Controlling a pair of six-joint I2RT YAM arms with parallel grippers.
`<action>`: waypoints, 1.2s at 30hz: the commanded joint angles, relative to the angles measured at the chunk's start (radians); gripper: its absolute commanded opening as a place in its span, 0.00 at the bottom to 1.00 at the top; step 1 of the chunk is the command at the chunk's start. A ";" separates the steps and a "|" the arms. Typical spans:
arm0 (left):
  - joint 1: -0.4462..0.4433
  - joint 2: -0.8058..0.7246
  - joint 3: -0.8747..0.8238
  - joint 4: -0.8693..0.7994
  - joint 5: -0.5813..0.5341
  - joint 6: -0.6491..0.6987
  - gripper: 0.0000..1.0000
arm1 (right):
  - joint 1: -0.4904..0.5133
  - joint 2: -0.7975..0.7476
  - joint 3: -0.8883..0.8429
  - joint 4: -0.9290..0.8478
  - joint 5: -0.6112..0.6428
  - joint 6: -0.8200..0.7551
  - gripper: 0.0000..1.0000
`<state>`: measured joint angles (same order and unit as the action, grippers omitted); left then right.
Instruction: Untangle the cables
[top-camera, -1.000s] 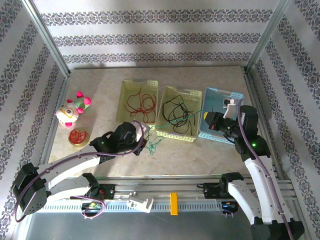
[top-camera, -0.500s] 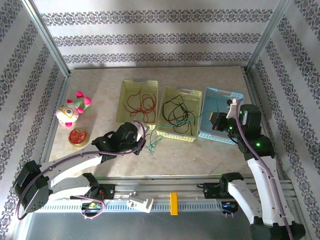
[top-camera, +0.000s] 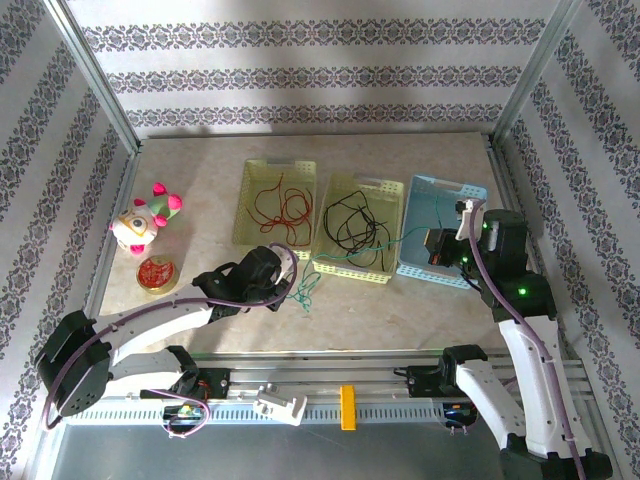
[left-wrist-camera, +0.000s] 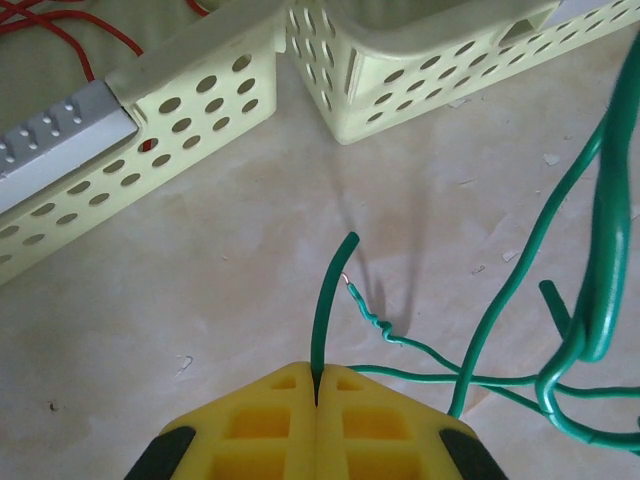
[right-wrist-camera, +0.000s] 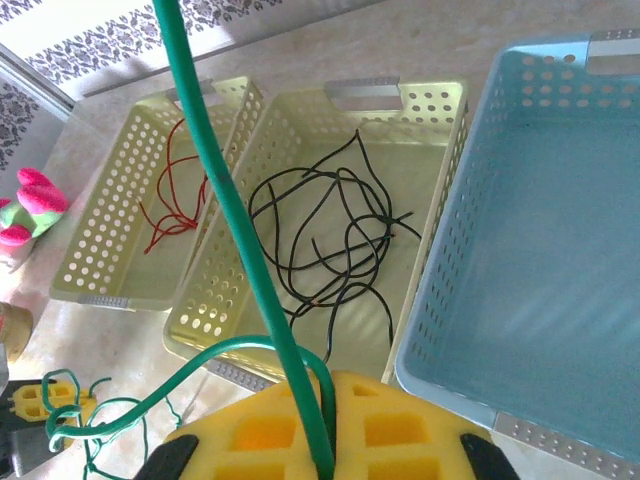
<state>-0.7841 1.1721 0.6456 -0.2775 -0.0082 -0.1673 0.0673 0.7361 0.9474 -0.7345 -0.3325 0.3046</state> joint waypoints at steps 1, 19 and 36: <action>-0.001 0.000 0.029 -0.023 -0.012 0.009 0.00 | -0.008 0.007 0.033 -0.013 -0.041 -0.024 0.00; -0.001 0.020 0.020 -0.022 -0.011 0.022 0.00 | -0.007 0.004 0.147 -0.173 -0.056 -0.046 0.00; -0.001 0.031 0.014 -0.011 0.002 0.025 0.00 | -0.011 0.057 0.151 0.028 -0.325 0.175 0.00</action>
<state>-0.7841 1.2079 0.6460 -0.2771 -0.0078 -0.1600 0.0669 0.7895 1.0836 -0.7422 -0.5888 0.4385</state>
